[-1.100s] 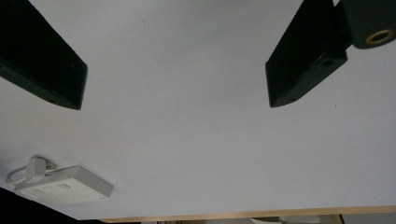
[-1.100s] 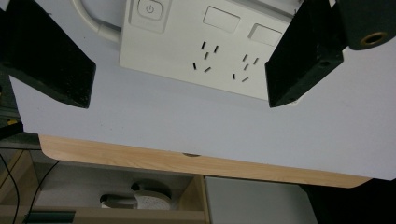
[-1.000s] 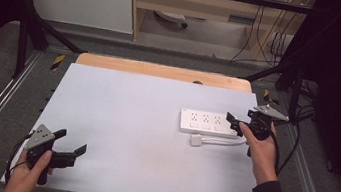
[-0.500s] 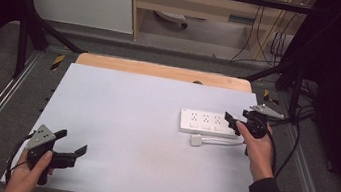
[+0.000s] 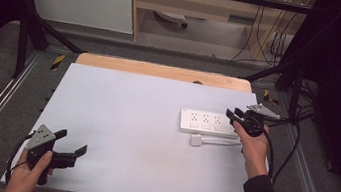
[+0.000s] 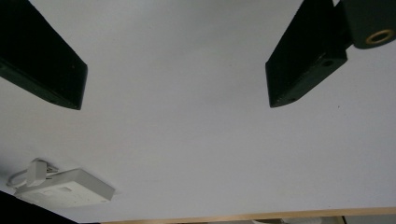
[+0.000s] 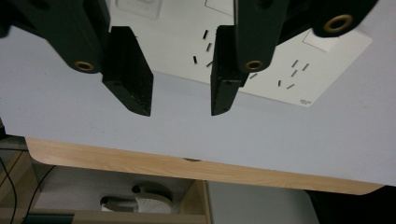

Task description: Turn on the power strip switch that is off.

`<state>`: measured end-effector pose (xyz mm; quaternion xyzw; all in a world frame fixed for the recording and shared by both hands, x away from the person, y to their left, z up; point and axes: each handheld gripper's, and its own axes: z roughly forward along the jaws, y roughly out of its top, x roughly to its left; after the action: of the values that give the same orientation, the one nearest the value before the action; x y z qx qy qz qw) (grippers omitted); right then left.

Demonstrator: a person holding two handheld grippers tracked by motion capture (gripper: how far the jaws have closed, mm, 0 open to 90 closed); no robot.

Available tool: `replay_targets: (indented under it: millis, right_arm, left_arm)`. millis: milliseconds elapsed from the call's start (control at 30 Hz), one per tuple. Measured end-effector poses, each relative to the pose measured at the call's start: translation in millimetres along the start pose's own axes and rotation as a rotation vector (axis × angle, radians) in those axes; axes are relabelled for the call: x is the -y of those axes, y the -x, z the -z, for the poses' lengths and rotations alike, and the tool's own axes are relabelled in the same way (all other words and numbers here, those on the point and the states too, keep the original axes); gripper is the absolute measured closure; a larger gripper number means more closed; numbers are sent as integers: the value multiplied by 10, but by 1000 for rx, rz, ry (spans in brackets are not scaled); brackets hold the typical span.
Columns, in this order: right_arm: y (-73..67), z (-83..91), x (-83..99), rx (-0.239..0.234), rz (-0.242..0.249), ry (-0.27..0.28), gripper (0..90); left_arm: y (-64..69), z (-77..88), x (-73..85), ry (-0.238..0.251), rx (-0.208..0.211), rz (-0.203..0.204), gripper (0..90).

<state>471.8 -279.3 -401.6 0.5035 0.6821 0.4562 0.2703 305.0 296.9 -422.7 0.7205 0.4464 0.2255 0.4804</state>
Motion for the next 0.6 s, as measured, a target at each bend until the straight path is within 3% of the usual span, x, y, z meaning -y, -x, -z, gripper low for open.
replay_targets:
  millis: [267, 600]
  right_arm:
    - [-81, -65, 55, -10, 37, 9, 811]
    - [-169, -124, 83, -28, 68, 14, 890]
  left_arm:
    - [-2, 0, -1, 2, 0, 0, 54]
    - [-4, 6, -2, 6, -1, 0, 54]
